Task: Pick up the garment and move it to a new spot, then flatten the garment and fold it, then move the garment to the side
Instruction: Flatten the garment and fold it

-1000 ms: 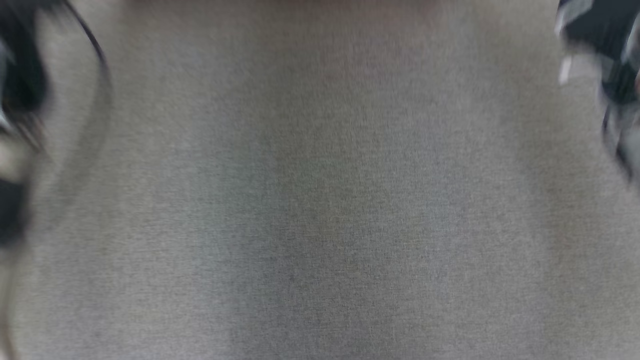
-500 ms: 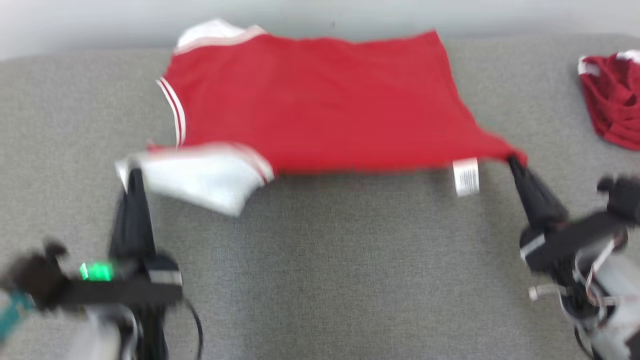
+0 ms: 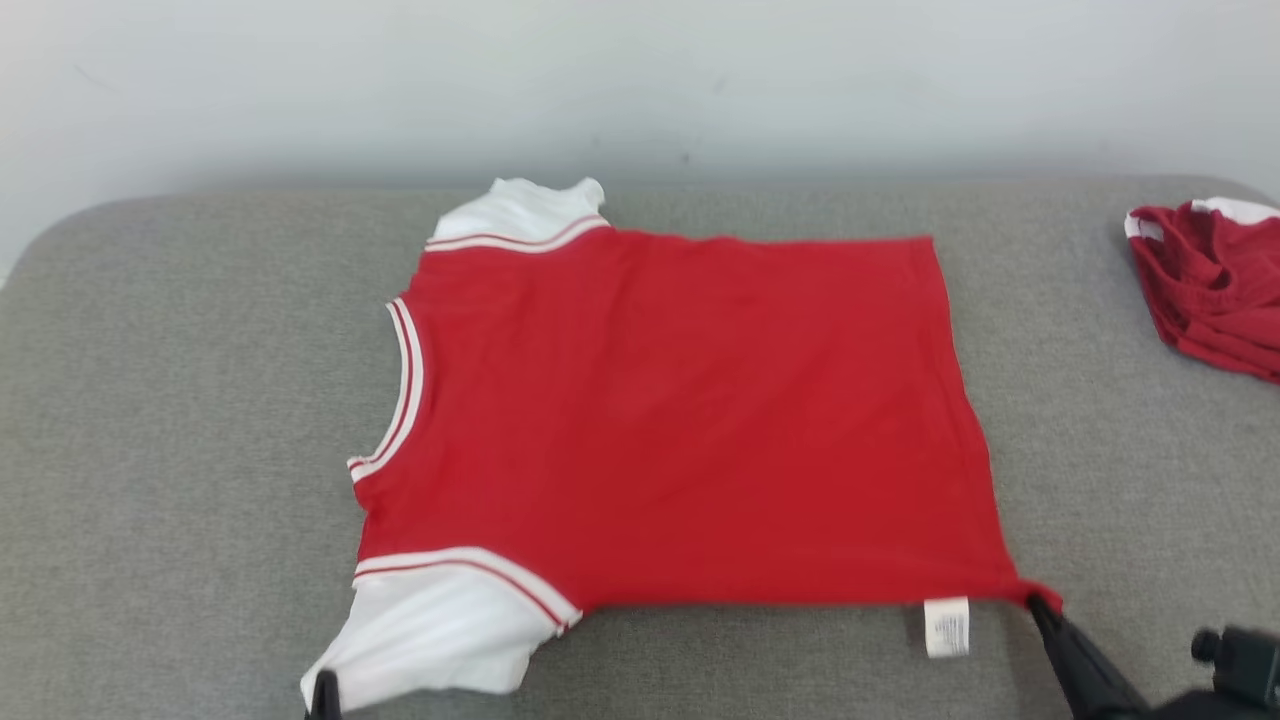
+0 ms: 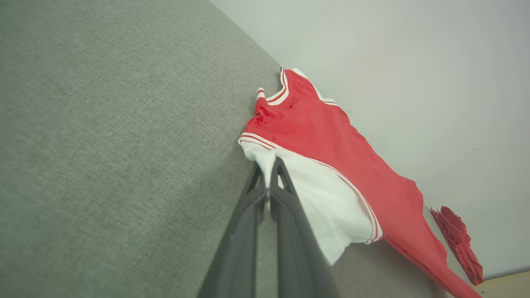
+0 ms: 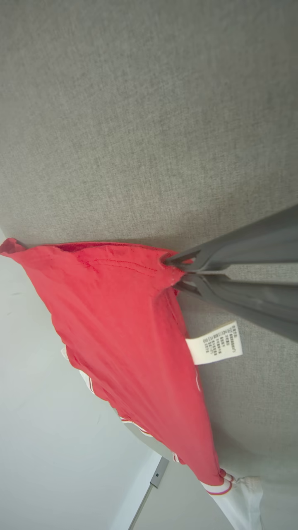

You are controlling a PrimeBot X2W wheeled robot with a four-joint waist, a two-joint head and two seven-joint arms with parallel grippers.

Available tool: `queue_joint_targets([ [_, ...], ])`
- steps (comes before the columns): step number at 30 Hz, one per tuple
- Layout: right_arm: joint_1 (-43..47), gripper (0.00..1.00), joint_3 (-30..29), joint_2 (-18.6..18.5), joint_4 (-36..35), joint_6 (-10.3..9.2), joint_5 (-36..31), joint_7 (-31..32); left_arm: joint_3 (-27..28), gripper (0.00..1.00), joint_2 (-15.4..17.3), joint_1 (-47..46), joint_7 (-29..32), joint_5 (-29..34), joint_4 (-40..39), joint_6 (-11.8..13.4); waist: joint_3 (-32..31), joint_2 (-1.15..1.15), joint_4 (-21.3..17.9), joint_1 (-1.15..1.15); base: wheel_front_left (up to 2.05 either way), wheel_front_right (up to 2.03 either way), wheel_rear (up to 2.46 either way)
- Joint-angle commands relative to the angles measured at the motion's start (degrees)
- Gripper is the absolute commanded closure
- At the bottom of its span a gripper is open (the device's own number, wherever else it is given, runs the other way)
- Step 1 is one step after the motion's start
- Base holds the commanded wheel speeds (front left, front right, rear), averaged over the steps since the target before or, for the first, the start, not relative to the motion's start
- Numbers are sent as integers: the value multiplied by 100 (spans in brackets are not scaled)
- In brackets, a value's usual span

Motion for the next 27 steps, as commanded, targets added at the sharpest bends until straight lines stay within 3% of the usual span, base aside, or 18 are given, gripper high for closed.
queue_joint_targets([
  [1,162,100,-61,29,-44,-16,-28,-37,65,100,-21,124,-18,37,19,-7,-123,1,94,1,0,0,0],
  [13,1036,100,-565,163,-771,-16,-200,539,2,100,-82,290,-18,205,51,-168,-142,1,-30,1,0,0,0],
  [19,857,100,-768,291,-1144,-16,-298,922,-95,100,297,-226,148,520,-123,-205,-266,1,-158,1,0,0,0],
  [27,528,100,-1043,471,-1025,-16,-407,1413,-210,100,857,-1126,725,784,-122,-253,-427,1,-304,1,0,0,0],
])
